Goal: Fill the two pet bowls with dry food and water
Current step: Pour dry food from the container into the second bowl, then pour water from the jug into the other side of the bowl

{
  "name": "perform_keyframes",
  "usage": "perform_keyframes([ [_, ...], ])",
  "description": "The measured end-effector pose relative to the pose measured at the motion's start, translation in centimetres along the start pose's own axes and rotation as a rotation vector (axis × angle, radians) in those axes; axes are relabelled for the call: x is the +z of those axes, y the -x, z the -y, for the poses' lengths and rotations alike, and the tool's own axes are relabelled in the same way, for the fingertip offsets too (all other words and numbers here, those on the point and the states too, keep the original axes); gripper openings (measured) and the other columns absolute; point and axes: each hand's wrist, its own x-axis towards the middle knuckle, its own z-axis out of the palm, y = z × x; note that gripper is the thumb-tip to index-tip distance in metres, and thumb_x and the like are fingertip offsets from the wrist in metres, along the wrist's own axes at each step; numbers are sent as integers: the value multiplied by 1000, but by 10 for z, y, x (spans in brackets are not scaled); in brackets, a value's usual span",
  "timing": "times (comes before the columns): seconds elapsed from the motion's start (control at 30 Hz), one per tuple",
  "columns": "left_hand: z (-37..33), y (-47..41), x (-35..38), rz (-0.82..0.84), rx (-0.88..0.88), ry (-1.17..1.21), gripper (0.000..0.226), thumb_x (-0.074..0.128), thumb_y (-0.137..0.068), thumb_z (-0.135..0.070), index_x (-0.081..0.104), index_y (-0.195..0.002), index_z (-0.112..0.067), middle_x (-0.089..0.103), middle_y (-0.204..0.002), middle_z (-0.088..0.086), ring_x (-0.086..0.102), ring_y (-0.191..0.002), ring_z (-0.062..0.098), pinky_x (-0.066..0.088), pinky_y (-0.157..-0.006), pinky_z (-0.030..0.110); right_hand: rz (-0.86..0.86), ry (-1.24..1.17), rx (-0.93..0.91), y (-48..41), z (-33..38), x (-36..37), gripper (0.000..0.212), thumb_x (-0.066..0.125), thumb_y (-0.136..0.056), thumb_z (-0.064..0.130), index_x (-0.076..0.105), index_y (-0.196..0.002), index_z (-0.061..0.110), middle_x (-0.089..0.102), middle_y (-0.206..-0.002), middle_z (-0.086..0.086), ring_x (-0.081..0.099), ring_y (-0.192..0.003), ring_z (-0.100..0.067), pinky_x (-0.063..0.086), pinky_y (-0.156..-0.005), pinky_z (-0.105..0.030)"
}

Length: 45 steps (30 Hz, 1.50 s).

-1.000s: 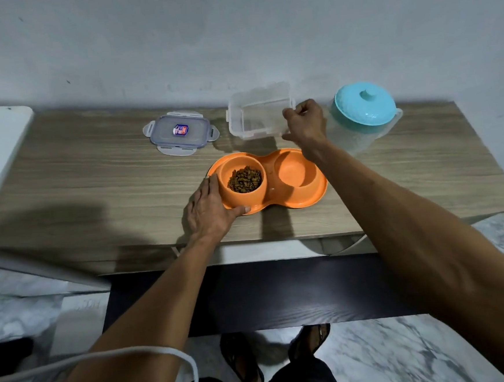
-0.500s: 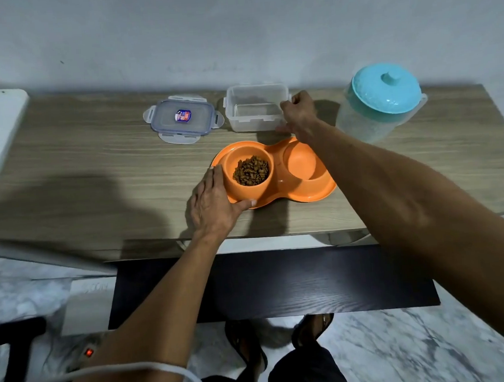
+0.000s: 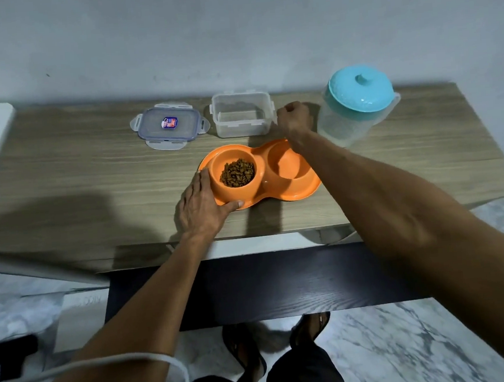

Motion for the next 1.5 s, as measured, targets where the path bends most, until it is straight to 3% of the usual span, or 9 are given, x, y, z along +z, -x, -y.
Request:
perform_keyframes([
  [0.13,0,2,-5,21,28,9,122,72,-63,-70,8,-154,-21,25,-160,8,30,-144,30,34,-111,53,-31,46,-185,24,-1,-27,26,51,-93,17,66,-113,6,71,-108,-13,65,-101,-26,54,-90,-39],
  [0.37,-32,1,-16,-145,188,-141,120,65,-60,-79,22,-150,-12,37,-149,12,38,-137,32,37,-106,50,-205,15,-479,45,10,-96,20,51,-92,11,69,-92,3,69,-88,-8,56,-80,-16,36,-69,-21],
  [0.5,-67,-6,-10,-76,324,-195,109,60,-69,-77,28,-149,-10,33,-154,10,27,-144,28,28,-113,48,-353,-55,-519,31,11,-131,20,50,-88,14,67,-83,5,66,-80,-4,59,-75,-18,47,-74,-33],
  [0.7,-97,-15,2,30,359,-218,100,61,-70,-74,33,-145,-13,39,-149,9,25,-143,30,25,-112,54,-502,-58,-370,-9,-5,-165,21,50,-89,22,67,-91,9,61,-103,-9,60,-94,-22,47,-83,-29],
  [0.83,-101,-18,5,38,330,-219,97,62,-72,-72,36,-143,-11,41,-147,10,27,-142,30,23,-112,56,-505,-126,-138,-41,-20,-174,25,52,-87,29,67,-98,12,63,-110,-8,59,-102,-22,47,-91,-34],
  [0.93,-103,-16,9,49,312,-228,96,63,-72,-71,38,-142,-10,40,-149,9,28,-142,30,21,-112,56,-447,-278,37,-59,-36,-173,28,53,-87,34,66,-94,11,67,-101,-7,57,-90,-23,46,-85,-32],
  [1.1,-105,-14,12,32,312,-269,90,63,-77,-65,36,-144,-11,39,-151,9,25,-145,30,21,-112,51,-312,-480,195,-72,-58,-163,33,57,-84,43,58,-63,18,59,-75,-1,50,-74,-22,42,-70,-35],
  [1.23,-105,-14,14,20,314,-282,89,62,-78,-65,37,-144,-11,41,-149,8,27,-143,28,23,-112,50,-266,-628,229,-78,-58,-159,25,68,-73,41,65,-62,18,62,-65,4,50,-64,-18,41,-59,-33],
  [1.5,-102,-15,17,29,299,-245,92,63,-77,-64,34,-146,-11,39,-151,7,23,-146,29,20,-114,52,-241,-666,208,-73,-49,-163,20,69,-58,25,52,-54,15,52,-61,-1,41,-58,-17,33,-50,-27],
])
